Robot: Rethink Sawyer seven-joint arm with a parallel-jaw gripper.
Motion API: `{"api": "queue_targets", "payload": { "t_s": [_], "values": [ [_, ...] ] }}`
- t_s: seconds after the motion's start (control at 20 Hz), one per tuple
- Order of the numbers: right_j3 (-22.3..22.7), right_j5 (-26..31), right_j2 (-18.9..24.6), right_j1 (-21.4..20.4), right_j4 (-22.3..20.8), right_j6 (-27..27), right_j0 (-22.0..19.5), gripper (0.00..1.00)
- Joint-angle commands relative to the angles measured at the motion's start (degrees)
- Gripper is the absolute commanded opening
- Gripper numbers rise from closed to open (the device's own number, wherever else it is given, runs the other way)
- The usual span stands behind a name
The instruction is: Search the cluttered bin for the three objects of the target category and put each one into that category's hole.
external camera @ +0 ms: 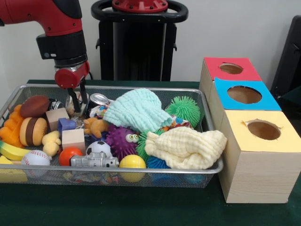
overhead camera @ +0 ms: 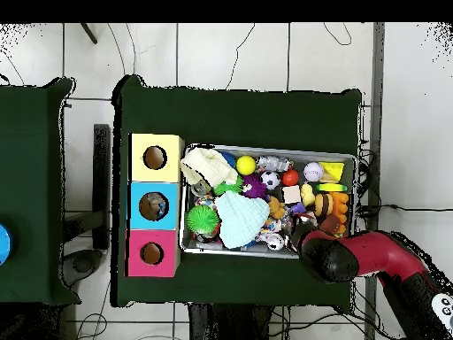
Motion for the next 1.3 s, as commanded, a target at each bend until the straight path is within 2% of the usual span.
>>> {"api": "queue_targets", "payload": {
  "t_s": [0.05, 0.55, 0.8, 1.3],
  "values": [
    [-2.8, -4.5, 3.2, 3.4, -2.7, -3.3, -0.2, 1.0],
    [-5.1, -6.9, 2.0, 6.4, -4.2, -3.5, 0.7, 1.0],
    [-6.2, -9.7, -0.9, 3.6, -8.4, -0.6, 3.8, 1.0],
    [-8.7, -10.3, -5.0, -0.7, -14.3, 2.5, 8.3, 1.0]
  ]
}}
